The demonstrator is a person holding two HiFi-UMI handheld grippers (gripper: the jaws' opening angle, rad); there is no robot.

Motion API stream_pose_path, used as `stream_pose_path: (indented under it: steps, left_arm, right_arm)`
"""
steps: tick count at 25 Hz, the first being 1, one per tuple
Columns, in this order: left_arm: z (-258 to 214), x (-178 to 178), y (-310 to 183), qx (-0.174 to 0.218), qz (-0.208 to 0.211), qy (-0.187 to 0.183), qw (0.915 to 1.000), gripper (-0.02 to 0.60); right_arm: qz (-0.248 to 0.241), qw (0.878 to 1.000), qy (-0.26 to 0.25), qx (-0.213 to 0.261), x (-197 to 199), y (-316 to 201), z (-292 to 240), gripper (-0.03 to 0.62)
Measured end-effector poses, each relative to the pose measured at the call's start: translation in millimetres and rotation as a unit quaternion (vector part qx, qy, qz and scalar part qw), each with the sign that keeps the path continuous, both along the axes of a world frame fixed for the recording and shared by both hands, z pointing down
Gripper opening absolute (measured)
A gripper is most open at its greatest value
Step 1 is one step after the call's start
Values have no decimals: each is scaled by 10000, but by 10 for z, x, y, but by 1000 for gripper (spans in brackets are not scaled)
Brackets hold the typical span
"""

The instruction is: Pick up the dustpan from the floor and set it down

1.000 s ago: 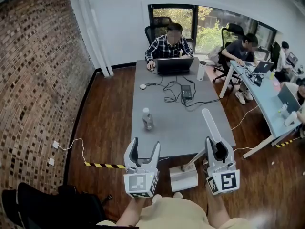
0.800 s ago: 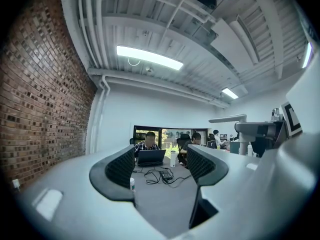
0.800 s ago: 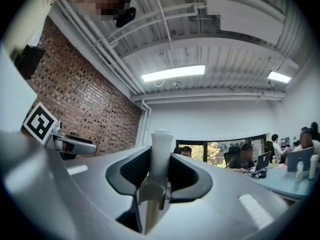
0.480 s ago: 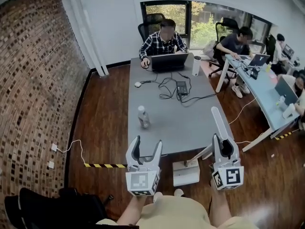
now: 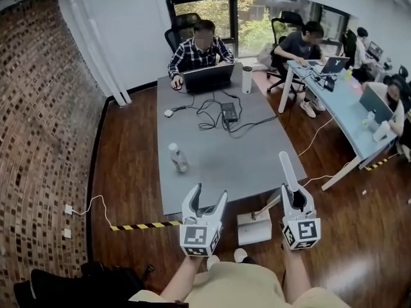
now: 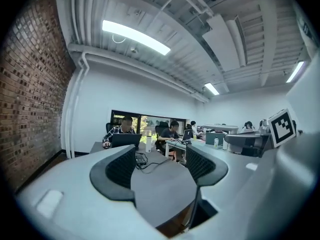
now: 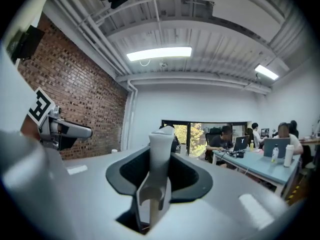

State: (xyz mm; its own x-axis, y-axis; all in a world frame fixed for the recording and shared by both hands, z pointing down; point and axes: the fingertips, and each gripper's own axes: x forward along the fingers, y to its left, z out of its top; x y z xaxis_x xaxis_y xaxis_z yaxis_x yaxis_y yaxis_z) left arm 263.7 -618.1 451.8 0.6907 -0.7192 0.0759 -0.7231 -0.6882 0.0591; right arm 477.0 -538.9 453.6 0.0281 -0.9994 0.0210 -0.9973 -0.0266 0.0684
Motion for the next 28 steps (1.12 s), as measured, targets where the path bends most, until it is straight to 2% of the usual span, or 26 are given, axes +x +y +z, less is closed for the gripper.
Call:
stream_pose_path:
  steps: [5,10,15,20,22,28]
  left_arm:
    - [250,383,48,-202,409,-196,9988,293]
    - [493,749,87,-398,679,-363,9962,291]
    - [656,993,102,-394,794,-522,9947,290]
    - [777,1015,78,-466,702,-700,9940,287]
    - [849,995,76,-544,654,-799,9932,287]
    - [1078,962,121,-831,535,-986,9902,287]
  right_arm:
    - [89,9976,-181,-658,283,47,710,110]
    - [-54,9905,-217,-1357,535,34,1501,110]
    - [-325,9774,-204,-2080,628,28,2294,110]
    - [-227,9576,-418,-2841,647,100,3080,110]
    - [-227,9544,-505,-2934,658,59,3238,112]
    - [-678,9540,-354,-2900,721,-398,3329,112]
